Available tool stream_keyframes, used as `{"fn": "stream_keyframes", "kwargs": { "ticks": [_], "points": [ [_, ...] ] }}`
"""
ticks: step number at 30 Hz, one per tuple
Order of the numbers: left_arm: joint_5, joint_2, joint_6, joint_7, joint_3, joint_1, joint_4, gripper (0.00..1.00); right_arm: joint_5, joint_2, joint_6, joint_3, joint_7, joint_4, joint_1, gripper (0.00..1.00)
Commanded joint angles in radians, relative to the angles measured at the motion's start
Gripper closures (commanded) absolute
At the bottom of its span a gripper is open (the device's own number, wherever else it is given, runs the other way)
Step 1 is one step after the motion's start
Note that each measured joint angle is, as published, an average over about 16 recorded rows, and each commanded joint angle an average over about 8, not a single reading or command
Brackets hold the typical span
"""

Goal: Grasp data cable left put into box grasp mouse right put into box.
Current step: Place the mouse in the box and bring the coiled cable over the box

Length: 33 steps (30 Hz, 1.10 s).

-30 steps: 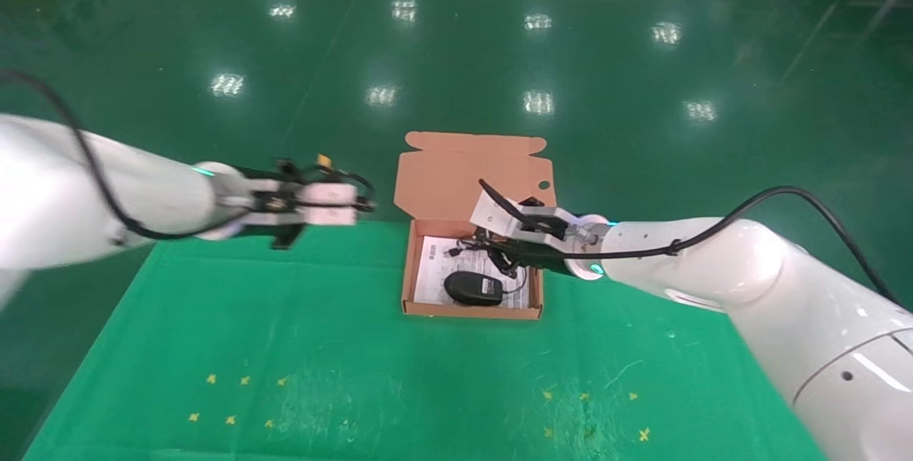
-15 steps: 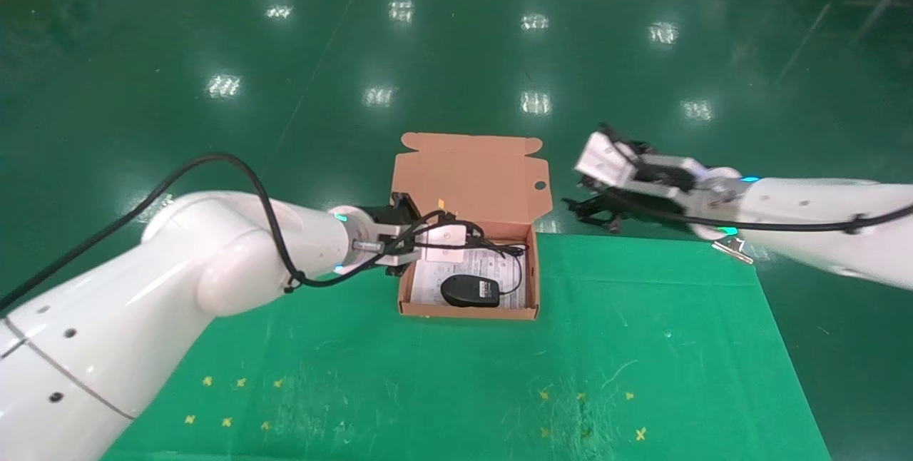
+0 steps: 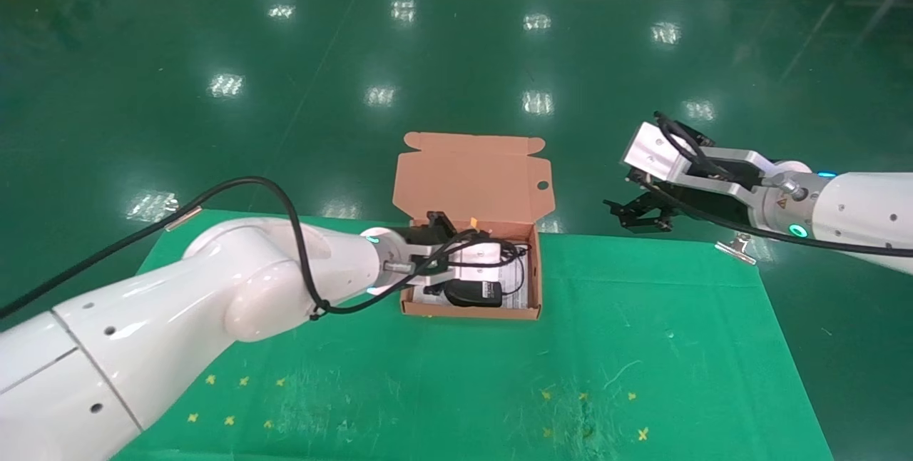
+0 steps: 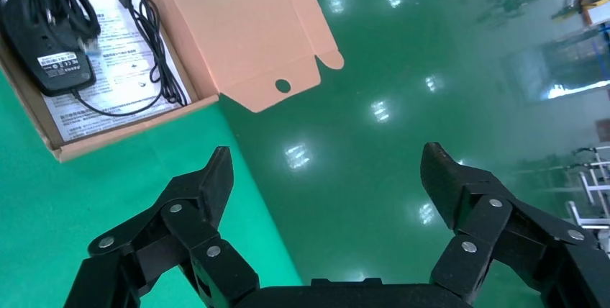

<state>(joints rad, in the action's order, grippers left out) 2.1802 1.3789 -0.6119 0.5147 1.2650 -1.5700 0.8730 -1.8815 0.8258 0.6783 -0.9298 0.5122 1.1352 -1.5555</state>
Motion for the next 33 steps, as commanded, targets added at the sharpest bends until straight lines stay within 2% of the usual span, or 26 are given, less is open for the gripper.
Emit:
{"fn": "stream_keyframes", "kwargs": {
  "ticks": [1,4,18,27,33],
  "points": [
    [-0.027,0.001,0.019,0.013,0.033,-0.008,0.002,0.38,-0.018,-0.011,0.004,0.000,0.027,0.023,0.000,0.00],
    [-0.043,0.001,0.030,0.014,0.052,-0.012,0.005,0.01,-0.027,-0.018,0.006,-0.001,0.035,0.036,0.001,0.00],
    [-0.046,-0.042,0.030,0.021,0.047,-0.021,0.059,0.00,-0.030,-0.016,0.004,0.002,0.031,0.036,-0.007,0.00],
    [-0.029,-0.117,0.057,0.068,-0.009,-0.107,0.131,0.00,-0.077,-0.019,0.032,0.016,0.009,0.042,-0.109,0.00],
    [-0.049,-0.156,0.061,0.067,-0.039,-0.113,0.165,0.00,-0.105,-0.023,0.059,0.025,0.011,0.035,-0.162,0.00]
  ]
}}
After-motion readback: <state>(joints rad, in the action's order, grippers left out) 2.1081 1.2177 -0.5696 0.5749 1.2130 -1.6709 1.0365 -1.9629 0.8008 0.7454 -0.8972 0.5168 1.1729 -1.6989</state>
